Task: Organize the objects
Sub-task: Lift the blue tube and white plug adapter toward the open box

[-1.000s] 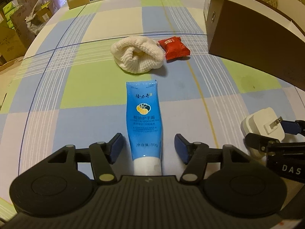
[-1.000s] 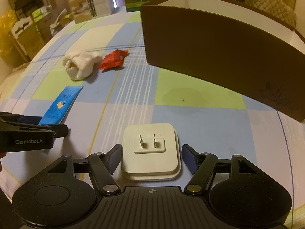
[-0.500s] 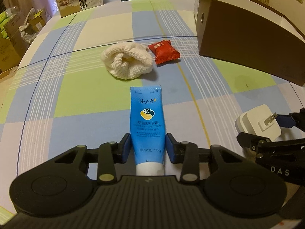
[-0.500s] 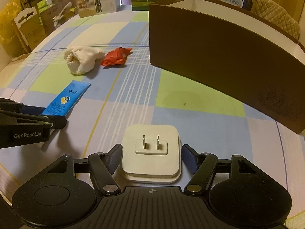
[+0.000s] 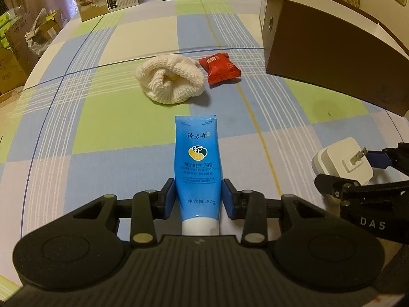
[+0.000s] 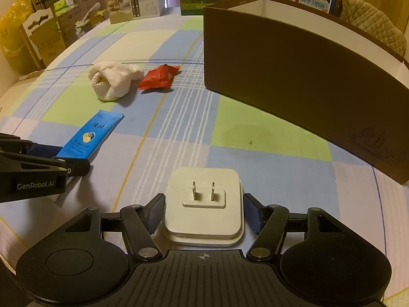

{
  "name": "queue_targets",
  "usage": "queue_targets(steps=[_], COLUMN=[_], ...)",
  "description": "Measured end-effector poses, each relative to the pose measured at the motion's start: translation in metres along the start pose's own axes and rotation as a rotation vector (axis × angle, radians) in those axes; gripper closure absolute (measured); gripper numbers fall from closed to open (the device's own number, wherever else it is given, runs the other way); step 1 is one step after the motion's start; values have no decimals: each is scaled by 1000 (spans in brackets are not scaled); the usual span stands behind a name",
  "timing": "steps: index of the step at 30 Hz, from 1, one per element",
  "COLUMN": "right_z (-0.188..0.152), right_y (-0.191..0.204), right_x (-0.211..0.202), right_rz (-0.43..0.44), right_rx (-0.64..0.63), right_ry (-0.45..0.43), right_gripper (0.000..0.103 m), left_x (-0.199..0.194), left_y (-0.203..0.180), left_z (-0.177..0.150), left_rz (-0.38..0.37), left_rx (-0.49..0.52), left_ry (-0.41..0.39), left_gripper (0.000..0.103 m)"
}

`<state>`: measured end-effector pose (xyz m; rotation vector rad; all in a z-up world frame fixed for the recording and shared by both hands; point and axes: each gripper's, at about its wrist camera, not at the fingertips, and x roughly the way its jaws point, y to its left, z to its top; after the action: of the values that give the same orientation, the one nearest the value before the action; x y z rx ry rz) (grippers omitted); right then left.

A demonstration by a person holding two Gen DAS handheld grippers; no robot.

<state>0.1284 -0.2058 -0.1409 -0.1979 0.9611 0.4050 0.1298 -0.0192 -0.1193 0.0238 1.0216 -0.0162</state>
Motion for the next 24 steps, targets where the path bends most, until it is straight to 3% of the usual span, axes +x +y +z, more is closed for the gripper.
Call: queue_targets(steps=[8, 13, 24], right_z=[2, 4, 11], right_y=[-3, -7, -12], right_x=[1, -1, -15], right_rz=[15, 24, 55], right_rx=[25, 52, 81], right_ry=[2, -4, -51], right_gripper=[41, 41, 41], left_x=[-3, -6, -33], left_y=[3, 9, 6], left_z=[-1, 0, 11], left_rz=[-14, -60, -64], left_rx=[-25, -72, -64], left_ry=[16, 36, -34], left_gripper=[70, 70, 70])
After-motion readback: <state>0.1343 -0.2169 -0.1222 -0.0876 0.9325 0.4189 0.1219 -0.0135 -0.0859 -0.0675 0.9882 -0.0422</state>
